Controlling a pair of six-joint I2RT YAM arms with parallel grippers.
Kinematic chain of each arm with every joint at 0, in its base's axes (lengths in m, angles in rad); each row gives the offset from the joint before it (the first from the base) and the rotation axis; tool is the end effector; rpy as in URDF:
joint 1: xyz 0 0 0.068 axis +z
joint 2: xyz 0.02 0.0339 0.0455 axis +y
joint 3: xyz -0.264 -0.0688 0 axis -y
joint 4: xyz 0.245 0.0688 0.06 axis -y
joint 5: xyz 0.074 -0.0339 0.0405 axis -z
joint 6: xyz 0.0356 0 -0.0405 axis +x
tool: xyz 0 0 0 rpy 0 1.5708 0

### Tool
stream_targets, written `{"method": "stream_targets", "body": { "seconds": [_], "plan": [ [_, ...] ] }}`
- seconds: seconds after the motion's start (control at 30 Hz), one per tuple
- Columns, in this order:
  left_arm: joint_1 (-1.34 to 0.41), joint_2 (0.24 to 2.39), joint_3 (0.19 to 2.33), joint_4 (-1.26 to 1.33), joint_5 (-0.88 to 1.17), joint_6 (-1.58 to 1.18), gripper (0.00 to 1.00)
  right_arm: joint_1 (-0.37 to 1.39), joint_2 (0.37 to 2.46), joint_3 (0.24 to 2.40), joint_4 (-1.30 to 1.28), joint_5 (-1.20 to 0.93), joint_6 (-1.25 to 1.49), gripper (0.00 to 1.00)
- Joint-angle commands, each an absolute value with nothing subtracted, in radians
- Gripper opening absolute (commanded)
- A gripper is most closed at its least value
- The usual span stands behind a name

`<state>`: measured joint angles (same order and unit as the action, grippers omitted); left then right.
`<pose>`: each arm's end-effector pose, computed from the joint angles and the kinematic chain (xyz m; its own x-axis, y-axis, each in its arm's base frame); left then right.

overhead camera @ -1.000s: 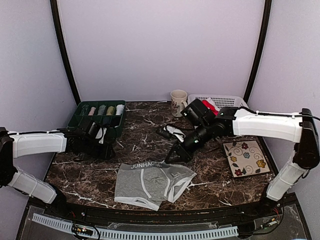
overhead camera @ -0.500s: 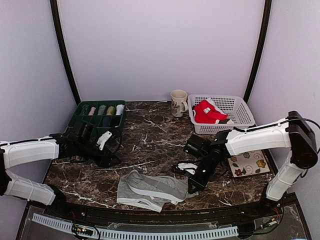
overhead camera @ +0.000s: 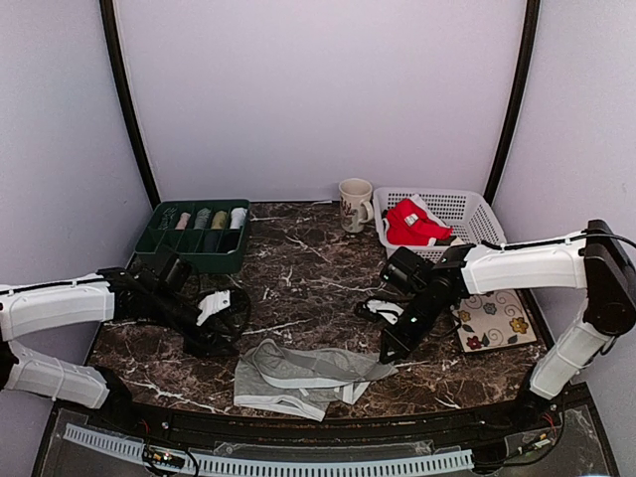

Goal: Roll the underwear
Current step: Pick up the underwear from the center of the board.

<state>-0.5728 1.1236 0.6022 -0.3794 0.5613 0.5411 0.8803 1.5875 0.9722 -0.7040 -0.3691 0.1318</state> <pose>0.1686 -0.1313 0.1999 -0.1852 0.6383 -0.7472 0.9707 0.2374 -0.0378 0.1721 0.2285 0.1812 -0.7135 -0.6712 -0.2008 -0.6884 0.6184 0.3791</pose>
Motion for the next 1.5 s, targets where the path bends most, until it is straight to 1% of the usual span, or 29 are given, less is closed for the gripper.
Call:
{"method": "stream_targets", "body": {
  "seconds": [0.0,0.17,0.27,0.67,0.97,1.1,1.2,1.3,1.47],
  "plan": [
    [-0.662,1.193,0.643,-0.460,0.564,0.651,0.55,0.877,1.580,0.987,-0.706,-0.365,0.132,0.00],
    [-0.699,1.249,0.654,-0.439,0.561,0.664,0.59,0.876,1.577,0.986,-0.710,-0.362,0.130,0.00],
    [-0.714,1.292,0.669,-0.424,0.553,0.671,0.59,0.874,1.578,0.989,-0.713,-0.360,0.127,0.00],
    [-0.731,1.355,0.674,-0.311,0.474,0.683,0.59,0.866,1.580,0.995,-0.715,-0.362,0.124,0.00],
    [-0.733,1.373,0.681,-0.243,0.493,0.650,0.55,0.864,1.576,0.992,-0.713,-0.364,0.130,0.00],
    [-0.733,1.384,0.677,-0.218,0.509,0.628,0.51,0.864,1.575,0.990,-0.712,-0.362,0.132,0.00],
    [-0.733,1.391,0.674,-0.200,0.519,0.614,0.45,0.864,1.574,0.989,-0.713,-0.360,0.132,0.00],
    [-0.734,1.384,0.668,-0.183,0.522,0.603,0.35,0.864,1.570,0.987,-0.714,-0.359,0.136,0.00],
    [-0.732,1.323,0.651,-0.178,0.476,0.547,0.12,0.842,1.534,0.983,-0.715,-0.350,0.150,0.00]
  ]
}}
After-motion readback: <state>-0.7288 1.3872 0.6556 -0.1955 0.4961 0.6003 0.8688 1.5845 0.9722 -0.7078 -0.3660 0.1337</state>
